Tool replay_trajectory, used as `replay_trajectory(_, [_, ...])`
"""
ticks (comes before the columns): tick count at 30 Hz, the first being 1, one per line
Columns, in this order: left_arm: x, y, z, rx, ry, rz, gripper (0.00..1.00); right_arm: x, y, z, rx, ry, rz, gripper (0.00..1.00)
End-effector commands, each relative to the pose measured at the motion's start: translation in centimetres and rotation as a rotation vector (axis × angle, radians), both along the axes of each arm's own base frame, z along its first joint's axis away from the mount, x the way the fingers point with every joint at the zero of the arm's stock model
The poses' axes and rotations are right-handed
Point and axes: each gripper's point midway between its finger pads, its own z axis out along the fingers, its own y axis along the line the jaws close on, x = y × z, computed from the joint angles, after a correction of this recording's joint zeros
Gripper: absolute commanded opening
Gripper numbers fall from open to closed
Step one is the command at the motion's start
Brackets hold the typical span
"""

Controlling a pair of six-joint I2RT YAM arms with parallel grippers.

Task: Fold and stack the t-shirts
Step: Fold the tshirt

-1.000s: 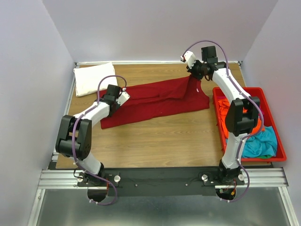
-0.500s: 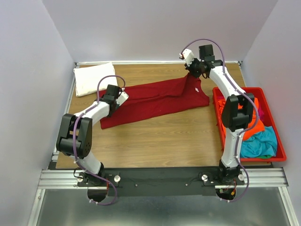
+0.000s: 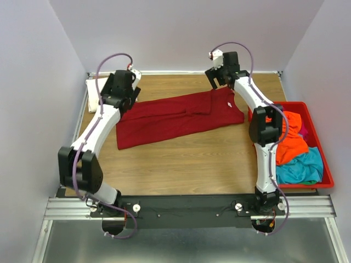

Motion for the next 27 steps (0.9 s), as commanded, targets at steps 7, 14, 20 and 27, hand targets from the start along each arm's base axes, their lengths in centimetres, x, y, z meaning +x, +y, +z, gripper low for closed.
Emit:
replay_trajectory(7, [-6.4, -2.8, 13.6, -0.323, -0.505, -0.133, 0.97, -14.2, 3.2, 5.9, 0.353, 0.083, 0.433, 1.0])
replay_trajectory(14, [-11.5, -4.7, 14.7, -0.454, -0.674, -0.302, 0.97, -17.2, 5.8, 2.0, 0.568, 0.321, 0.42, 0.96])
replay_trajectory(20, [-12.2, -6.0, 14.3, -0.516, -0.692, -0.367, 0.97, -16.7, 6.6, -1.6, 0.622, 0.461, 0.264, 0.84])
replay_trajectory(27, [-13.1, -5.9, 10.9, -0.485, -0.678, -0.392, 0.97, -15.1, 5.6, -5.1, 0.619, 0.519, 0.069, 0.75])
